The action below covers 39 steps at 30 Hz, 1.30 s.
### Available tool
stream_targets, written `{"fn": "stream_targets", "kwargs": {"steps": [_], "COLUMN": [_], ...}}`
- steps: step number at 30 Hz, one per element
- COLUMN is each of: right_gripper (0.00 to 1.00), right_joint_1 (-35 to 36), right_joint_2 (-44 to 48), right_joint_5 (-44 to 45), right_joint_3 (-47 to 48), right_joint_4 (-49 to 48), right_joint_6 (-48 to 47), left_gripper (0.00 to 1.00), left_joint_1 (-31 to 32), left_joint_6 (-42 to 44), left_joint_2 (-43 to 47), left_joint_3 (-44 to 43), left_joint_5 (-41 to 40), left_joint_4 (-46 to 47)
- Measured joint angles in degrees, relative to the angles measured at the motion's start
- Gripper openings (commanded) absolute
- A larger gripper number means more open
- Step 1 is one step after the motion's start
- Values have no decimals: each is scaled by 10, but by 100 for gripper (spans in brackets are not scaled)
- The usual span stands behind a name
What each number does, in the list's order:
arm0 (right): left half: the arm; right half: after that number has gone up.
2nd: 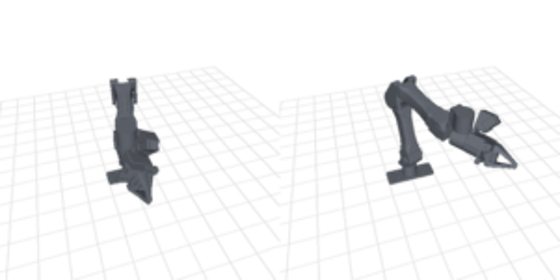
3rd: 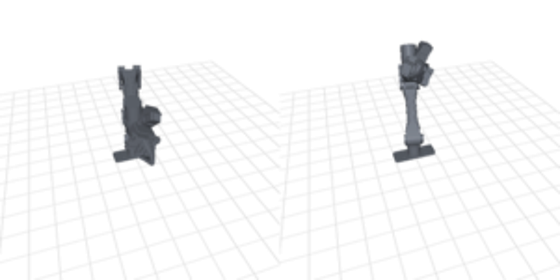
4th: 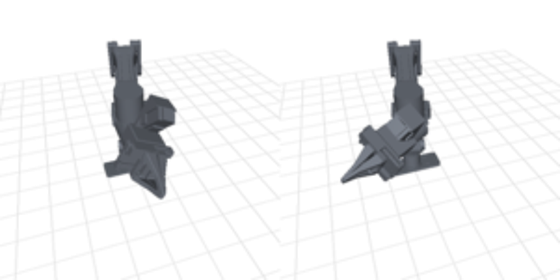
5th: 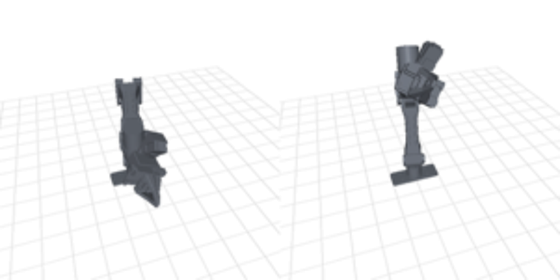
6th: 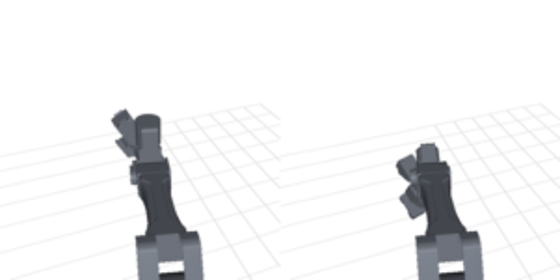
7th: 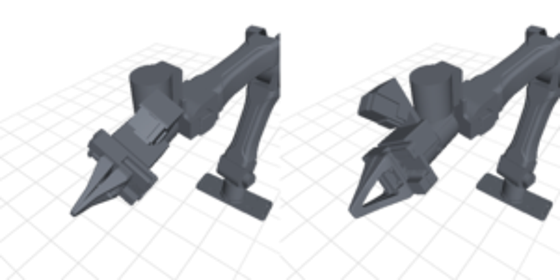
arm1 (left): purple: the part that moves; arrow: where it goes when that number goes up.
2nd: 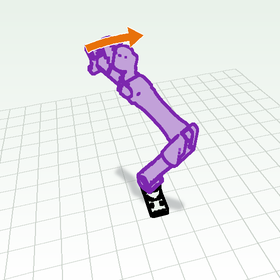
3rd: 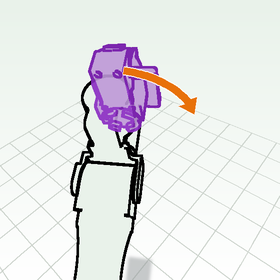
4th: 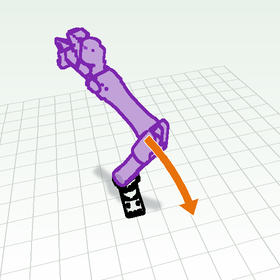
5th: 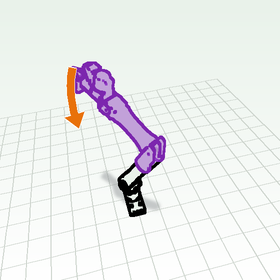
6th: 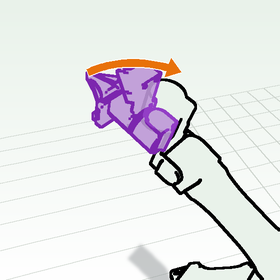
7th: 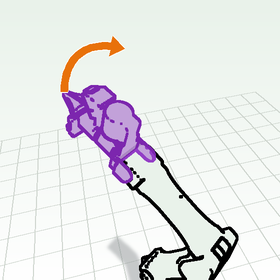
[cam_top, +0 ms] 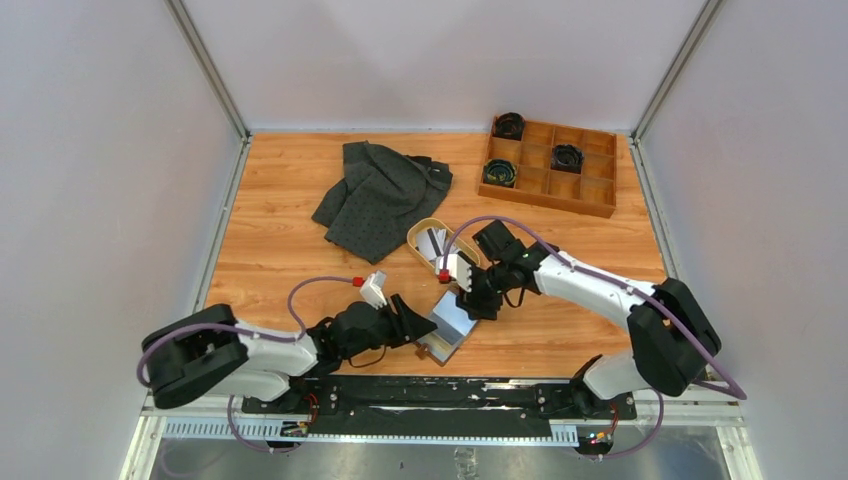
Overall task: Put the credit cards into the card holder
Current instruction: Turn over the card slot in the card holder.
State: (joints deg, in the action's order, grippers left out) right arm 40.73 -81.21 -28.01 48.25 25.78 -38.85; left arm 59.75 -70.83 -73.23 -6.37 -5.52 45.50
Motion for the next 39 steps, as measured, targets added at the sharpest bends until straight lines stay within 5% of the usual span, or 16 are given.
{"fn": "stream_targets", "kwargs": {"steps": [5,11,15,24,31,39], "right_gripper": [54,15,8,8,15,34], "right_joint_1": [-20,-27,-7,65,70,-38], "right_joint_2": [18,14,-56,-178,-177,-69], "right_joint_5": [-55,-151,-179,-152,-150,-173], "right_joint_3": [28,55,85,102,124,207], "right_joint_4": [47,70,72,68,85,170], "right_joint_6": [-12,2,37,104,104,33], "left_gripper": [48,40,38,43,50,69], "left_joint_1": [0,-2,-12,-20,-24,-50], "left_joint_6": [39,139,176,199,198,234], "left_joint_2": [129,279,275,243,258,271], "left_joint_3": [23,2,-17,-17,1,3], "left_joint_5": [5,5,5,4,6,35], "left_joint_4": [-99,-191,-210,-238,-243,-249]}}
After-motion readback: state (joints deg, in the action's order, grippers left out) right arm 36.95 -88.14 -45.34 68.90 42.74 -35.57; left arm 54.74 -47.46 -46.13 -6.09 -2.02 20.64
